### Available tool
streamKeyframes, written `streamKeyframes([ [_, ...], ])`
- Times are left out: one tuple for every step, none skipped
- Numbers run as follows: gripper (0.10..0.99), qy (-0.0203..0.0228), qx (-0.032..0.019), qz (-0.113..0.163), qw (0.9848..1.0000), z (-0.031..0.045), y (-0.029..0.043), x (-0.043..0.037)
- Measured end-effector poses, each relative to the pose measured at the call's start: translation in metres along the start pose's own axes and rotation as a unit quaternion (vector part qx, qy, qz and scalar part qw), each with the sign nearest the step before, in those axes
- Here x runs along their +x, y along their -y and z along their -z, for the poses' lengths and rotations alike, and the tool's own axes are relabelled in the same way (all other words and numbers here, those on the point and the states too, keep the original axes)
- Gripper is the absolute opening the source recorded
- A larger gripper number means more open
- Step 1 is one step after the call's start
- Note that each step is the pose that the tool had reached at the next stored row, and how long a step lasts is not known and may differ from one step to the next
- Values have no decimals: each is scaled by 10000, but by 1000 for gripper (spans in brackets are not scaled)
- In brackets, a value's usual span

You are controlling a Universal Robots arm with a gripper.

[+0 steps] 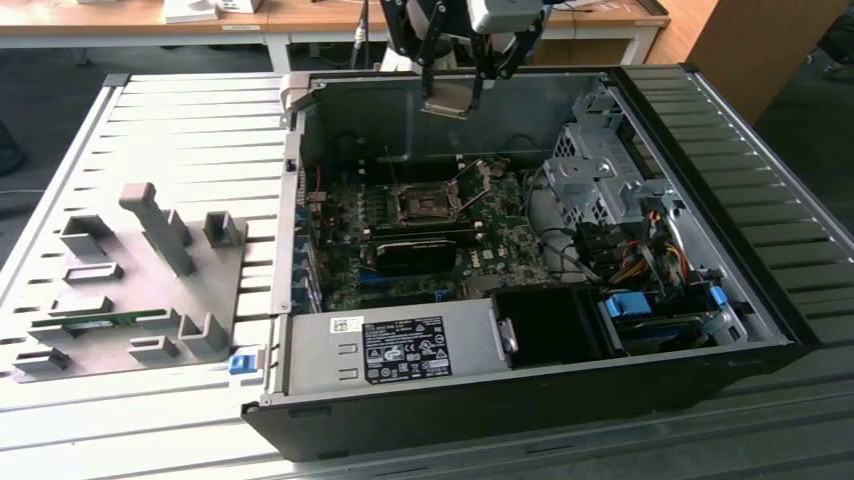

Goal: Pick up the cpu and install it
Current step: 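Place the cpu into insertion slot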

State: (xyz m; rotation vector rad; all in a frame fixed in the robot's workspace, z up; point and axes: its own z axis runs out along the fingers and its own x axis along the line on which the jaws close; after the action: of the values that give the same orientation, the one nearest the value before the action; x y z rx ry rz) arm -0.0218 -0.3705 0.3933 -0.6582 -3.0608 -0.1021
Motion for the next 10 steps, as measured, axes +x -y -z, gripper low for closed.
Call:
streamKeyframes([
  [537, 2, -1, -32, 10000, 0, 0, 0],
  [537, 4, -2, -63, 10000, -1, 0, 0],
  [537, 6, -3, -97, 10000, -1, 0, 0],
  [537, 8, -3, -129, 9999, -1, 0, 0],
  [537, 10, -4, -162, 9999, -1, 0, 0],
  [537, 12, -4, -193, 9998, -1, 0, 0],
  [537, 14, -5, -225, 9997, -1, 0, 0],
  [537, 16, -6, -257, 9997, -1, 0, 0],
  [537, 18, -6, -288, 9996, -1, 0, 0],
  [537, 20, -7, -320, 9995, -1, 0, 0],
])
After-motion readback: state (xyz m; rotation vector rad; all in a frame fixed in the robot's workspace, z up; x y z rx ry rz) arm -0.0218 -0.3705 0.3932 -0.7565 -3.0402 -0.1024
